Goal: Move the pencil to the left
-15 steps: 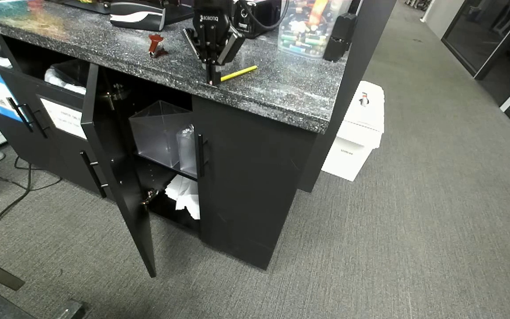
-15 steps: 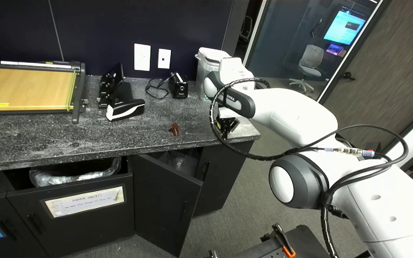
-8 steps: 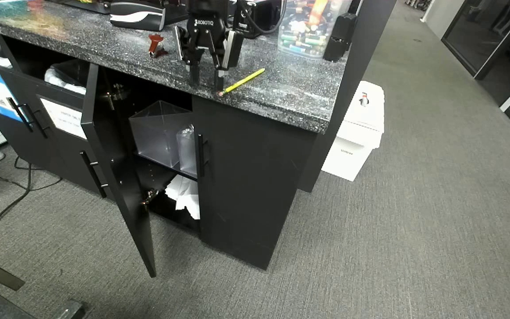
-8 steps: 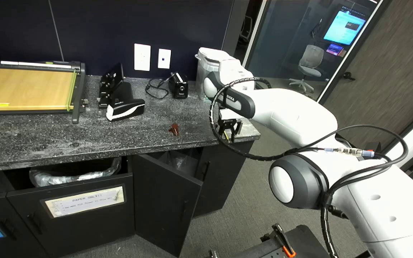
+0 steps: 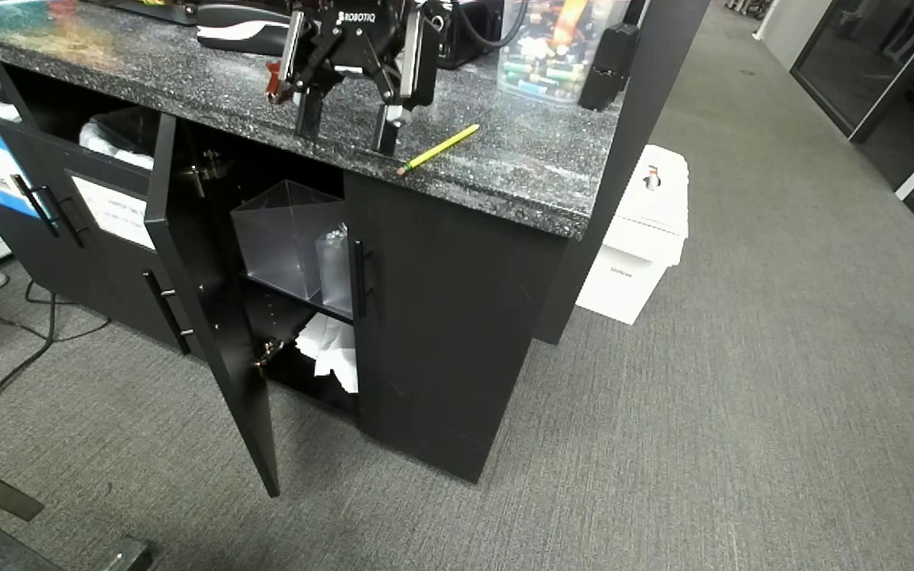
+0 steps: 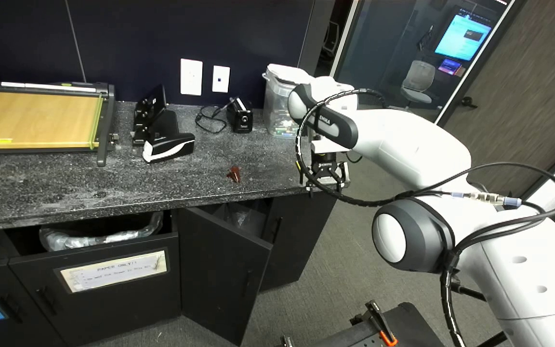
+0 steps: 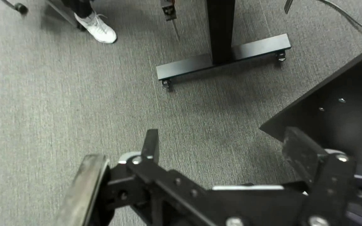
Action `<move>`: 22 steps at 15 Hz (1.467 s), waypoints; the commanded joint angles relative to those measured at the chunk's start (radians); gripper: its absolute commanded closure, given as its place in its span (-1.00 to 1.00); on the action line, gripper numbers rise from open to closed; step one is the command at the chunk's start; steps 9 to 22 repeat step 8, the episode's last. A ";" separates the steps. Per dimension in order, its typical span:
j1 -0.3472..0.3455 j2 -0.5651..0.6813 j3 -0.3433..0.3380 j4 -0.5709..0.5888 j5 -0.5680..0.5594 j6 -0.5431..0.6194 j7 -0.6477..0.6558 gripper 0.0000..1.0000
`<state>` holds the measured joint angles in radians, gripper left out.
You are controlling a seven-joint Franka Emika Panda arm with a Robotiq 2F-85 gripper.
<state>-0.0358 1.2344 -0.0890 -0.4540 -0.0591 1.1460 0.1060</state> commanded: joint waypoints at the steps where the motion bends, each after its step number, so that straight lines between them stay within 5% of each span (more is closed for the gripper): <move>1: -0.011 -0.002 0.006 0.008 -0.001 -0.020 0.001 -1.00; 22: -0.016 0.020 0.008 0.051 0.004 -0.047 0.006 -1.00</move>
